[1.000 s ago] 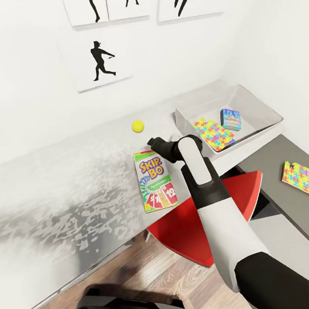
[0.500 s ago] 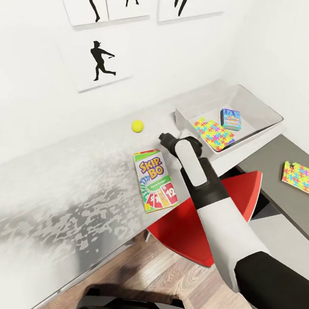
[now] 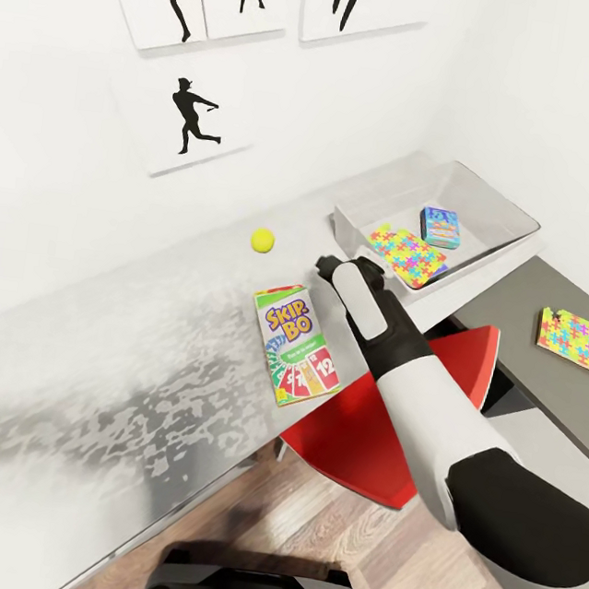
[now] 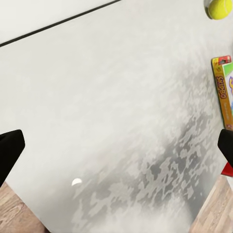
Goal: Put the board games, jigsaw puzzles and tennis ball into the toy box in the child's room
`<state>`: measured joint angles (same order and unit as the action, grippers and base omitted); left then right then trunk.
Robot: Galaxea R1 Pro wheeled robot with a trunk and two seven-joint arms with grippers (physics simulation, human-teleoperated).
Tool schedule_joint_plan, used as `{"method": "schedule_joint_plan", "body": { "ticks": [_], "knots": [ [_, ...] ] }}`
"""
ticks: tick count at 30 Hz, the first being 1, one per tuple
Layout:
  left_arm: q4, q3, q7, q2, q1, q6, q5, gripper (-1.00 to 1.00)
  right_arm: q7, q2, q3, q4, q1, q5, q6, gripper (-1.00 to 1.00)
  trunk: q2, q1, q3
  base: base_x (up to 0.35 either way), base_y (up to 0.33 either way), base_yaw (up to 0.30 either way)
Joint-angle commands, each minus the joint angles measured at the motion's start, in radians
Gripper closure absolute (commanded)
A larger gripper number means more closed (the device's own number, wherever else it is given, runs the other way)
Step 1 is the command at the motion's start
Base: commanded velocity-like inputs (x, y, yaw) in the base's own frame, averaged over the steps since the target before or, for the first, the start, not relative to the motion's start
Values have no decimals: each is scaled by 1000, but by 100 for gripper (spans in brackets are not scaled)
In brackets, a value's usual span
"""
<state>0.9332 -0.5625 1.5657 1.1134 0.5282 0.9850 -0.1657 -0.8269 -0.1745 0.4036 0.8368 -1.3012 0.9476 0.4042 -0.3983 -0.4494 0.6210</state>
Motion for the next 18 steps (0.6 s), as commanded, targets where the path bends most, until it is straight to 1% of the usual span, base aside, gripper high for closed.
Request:
{"method": "schedule_joint_plan", "body": {
  "ticks": [1,5,18],
  "knots": [
    [0,1,5,0,1,11,2,-100,10,0,2,-5,-3,4,-3,-100,-2,-1,1,0,0,0],
    [0,1,5,0,1,11,2,-100,46,0,4,-10,-6,6,-13,-100,-2,-1,1,0,0,0],
    [0,1,5,1,1,11,2,-100,60,0,6,-11,-7,6,-19,-100,-2,-1,5,0,62,0]
  ]
}}
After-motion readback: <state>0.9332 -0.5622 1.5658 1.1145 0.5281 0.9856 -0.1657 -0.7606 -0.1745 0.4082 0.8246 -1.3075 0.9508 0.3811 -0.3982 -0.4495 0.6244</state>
